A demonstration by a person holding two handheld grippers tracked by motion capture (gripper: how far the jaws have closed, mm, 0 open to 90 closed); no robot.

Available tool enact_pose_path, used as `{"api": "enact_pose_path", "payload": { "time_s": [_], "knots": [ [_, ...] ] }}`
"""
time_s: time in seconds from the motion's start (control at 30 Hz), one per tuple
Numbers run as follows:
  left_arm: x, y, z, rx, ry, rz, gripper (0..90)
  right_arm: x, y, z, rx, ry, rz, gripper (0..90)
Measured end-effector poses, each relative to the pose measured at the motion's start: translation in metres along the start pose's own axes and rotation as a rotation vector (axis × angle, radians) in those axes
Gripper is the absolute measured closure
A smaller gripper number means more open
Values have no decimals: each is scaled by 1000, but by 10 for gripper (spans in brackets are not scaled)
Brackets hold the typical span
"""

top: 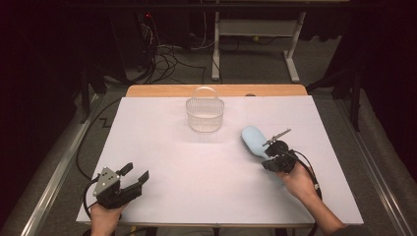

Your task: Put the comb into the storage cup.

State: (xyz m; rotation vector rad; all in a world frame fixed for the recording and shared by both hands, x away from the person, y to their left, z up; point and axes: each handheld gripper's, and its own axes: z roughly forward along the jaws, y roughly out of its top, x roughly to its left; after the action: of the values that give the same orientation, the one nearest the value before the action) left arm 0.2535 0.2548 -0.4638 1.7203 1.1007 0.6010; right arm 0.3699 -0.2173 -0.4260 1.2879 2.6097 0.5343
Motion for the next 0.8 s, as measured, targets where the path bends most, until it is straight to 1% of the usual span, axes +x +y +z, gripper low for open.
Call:
{"api": "enact_pose_path", "payload": {
  "time_s": [0.17,0.3,0.43,0.53,0.67,0.8],
  "knots": [
    [-1,0,0,4,-1,7,331,0,-2,-1,-18,12,1,894],
    [-1,0,0,2,-1,6,331,0,-2,-7,-52,13,7,851],
    [-1,0,0,0,-1,5,331,-1,-1,-15,-89,-5,6,777],
    [-1,1,0,1,-2,5,331,-3,1,-18,-109,-9,20,711],
    [-1,1,0,1,-3,4,331,-5,4,-18,-101,-23,31,649],
    [-1,1,0,-2,-2,2,331,-8,7,-12,-75,-39,40,602]
  ]
}}
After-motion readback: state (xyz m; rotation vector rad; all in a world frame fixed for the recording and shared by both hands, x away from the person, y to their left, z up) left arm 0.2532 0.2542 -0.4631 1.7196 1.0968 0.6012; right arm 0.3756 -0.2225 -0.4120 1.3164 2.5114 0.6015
